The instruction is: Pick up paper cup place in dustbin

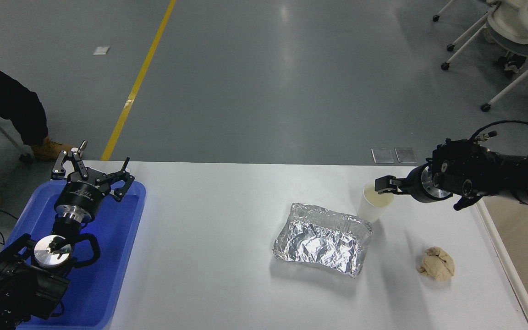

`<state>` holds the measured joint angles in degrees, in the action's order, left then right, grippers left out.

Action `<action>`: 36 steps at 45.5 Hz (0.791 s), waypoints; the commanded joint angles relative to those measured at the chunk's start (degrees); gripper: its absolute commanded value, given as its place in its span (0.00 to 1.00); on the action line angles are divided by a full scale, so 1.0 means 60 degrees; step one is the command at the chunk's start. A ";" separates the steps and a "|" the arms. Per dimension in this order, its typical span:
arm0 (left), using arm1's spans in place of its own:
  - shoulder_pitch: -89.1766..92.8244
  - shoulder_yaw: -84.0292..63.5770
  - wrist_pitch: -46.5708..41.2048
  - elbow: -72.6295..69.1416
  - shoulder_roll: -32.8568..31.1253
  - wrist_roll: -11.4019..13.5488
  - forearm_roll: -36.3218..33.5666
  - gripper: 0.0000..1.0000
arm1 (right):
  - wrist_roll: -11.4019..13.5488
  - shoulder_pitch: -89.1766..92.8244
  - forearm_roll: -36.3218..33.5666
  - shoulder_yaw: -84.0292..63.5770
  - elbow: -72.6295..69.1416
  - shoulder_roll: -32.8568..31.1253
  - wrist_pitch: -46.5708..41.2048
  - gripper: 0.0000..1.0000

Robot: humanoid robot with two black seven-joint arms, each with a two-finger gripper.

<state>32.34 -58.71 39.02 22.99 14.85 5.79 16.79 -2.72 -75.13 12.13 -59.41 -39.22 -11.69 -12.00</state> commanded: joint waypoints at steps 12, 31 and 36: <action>0.0000 0.0000 0.0000 -0.0009 0.0000 0.0001 0.0000 1.00 | 0.0000 0.1184 -0.0278 0.0072 0.0751 0.0396 0.1018 0.77; 0.0000 0.0000 0.0000 -0.0008 0.0000 0.0001 0.0000 1.00 | -0.0015 0.1140 -0.0645 0.0087 0.0634 0.0411 0.1091 0.00; 0.0000 0.0000 0.0000 0.0006 0.0000 0.0001 0.0000 1.00 | -0.0029 0.1111 -0.0644 0.0087 0.0649 0.0411 0.1150 0.00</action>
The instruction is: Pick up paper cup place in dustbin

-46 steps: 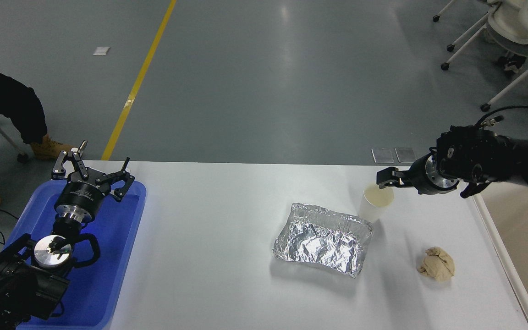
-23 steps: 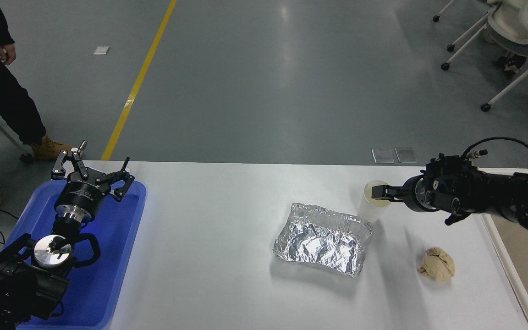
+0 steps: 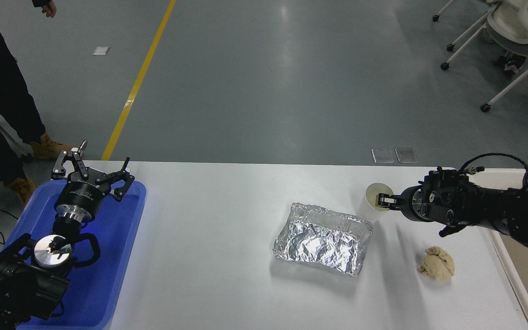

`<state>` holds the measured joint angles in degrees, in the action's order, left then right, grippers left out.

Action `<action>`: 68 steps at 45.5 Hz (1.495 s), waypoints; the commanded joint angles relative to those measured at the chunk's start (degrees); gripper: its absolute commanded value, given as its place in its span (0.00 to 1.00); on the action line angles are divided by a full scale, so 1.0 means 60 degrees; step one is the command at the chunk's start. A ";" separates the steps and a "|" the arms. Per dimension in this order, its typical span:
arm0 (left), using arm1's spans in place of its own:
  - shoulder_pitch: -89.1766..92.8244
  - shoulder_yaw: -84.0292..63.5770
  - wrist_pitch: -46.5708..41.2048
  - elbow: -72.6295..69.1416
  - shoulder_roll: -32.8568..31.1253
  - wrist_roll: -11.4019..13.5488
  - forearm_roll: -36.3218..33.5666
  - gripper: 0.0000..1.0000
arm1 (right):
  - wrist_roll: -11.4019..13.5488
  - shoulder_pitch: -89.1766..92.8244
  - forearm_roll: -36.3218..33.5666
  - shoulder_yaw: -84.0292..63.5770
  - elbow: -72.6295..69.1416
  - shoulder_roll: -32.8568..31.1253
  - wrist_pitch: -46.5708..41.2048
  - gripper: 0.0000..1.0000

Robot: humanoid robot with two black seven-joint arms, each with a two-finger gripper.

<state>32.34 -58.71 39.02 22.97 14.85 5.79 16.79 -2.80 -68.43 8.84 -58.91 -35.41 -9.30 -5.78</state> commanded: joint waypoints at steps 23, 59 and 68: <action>0.0000 0.0000 0.0000 -0.0005 0.0000 0.0002 0.0000 1.00 | -0.0032 -0.1264 -0.0110 0.0004 -0.0586 -0.0514 0.0100 0.00; 0.0000 0.0000 0.0000 -0.0005 0.0000 -0.0013 0.0000 1.00 | -0.0032 -0.8604 -0.0023 -0.0596 -0.4249 -0.4177 -0.2727 0.00; 0.0000 0.0000 0.0000 -0.0005 0.0000 0.0002 0.0000 1.00 | -0.0032 -0.8591 0.0051 -0.0655 -0.4206 -0.4265 -0.2728 0.00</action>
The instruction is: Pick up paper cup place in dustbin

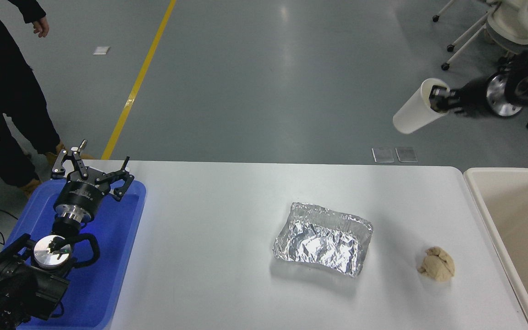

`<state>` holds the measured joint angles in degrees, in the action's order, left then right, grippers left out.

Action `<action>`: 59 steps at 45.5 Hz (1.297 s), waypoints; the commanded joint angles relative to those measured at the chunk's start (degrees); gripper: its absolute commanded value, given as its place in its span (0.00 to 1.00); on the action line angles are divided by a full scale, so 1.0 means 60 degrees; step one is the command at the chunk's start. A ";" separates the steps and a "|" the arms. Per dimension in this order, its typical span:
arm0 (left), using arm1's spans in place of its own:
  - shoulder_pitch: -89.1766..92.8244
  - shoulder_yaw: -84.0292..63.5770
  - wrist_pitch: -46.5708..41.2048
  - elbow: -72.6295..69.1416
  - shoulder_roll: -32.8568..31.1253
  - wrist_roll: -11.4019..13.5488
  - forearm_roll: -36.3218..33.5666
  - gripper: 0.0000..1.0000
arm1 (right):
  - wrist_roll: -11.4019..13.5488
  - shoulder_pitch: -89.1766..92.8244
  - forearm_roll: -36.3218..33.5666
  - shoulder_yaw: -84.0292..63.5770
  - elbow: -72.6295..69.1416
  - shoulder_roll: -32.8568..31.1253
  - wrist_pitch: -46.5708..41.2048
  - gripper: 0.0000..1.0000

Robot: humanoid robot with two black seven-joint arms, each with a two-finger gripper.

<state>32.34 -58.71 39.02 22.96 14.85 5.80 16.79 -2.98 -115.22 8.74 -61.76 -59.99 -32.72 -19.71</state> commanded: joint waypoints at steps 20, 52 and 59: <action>0.0000 0.0000 0.0000 -0.0003 0.0000 0.0001 0.0000 1.00 | 0.0072 0.3189 -0.0050 -0.0958 0.3681 -0.0610 0.0604 0.00; 0.0000 0.0000 0.0000 -0.0003 0.0000 -0.0014 0.0000 1.00 | 0.0057 1.1159 -0.0064 0.4373 0.8343 -0.0538 0.4823 0.00; 0.0000 0.0000 0.0000 -0.0003 0.0000 0.0001 0.0000 1.00 | 0.0028 1.2404 -0.0079 0.5282 0.8343 -0.0084 0.5321 0.00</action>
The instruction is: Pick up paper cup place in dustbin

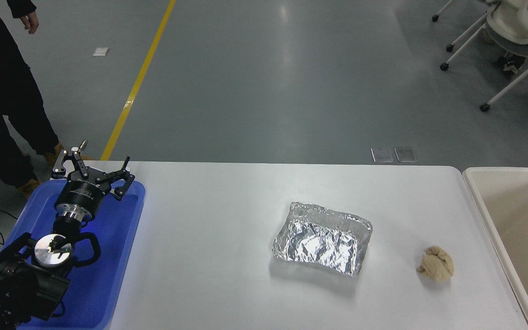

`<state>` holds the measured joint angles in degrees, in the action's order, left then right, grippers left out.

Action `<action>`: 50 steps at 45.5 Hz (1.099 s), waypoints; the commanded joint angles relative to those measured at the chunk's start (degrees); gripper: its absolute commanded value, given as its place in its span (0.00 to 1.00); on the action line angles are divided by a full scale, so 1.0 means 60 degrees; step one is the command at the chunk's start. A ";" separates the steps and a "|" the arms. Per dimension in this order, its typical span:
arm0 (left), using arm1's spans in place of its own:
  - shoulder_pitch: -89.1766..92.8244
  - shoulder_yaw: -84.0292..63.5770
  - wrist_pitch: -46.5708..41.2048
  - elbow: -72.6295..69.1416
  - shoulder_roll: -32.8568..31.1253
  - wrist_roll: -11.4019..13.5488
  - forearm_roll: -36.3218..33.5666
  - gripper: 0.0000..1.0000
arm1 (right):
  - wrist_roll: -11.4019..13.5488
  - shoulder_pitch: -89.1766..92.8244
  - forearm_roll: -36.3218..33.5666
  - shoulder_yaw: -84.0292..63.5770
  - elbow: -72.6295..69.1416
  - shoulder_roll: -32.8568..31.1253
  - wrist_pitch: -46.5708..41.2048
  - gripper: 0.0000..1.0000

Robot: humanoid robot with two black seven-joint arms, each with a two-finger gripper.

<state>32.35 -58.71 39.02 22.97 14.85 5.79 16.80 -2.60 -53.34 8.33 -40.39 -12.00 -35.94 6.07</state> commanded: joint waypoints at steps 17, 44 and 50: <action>0.0000 0.0000 0.0000 -0.0005 0.0000 0.0001 -0.0002 1.00 | -0.0079 0.3601 0.0004 0.2996 0.0360 0.1683 0.1799 0.00; 0.0000 0.0000 0.0000 0.0010 0.0000 -0.0013 -0.0002 1.00 | -0.0050 0.3689 0.0004 0.3128 0.0302 0.1566 0.1859 1.00; 0.0000 0.0000 0.0000 -0.0005 0.0000 0.0001 -0.0002 1.00 | -0.0050 0.3631 0.0077 0.2996 -0.0079 0.1362 0.1800 1.00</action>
<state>32.34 -58.71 39.02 22.97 14.85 5.79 16.78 -2.93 -31.41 8.32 -21.99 -10.33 -26.23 17.25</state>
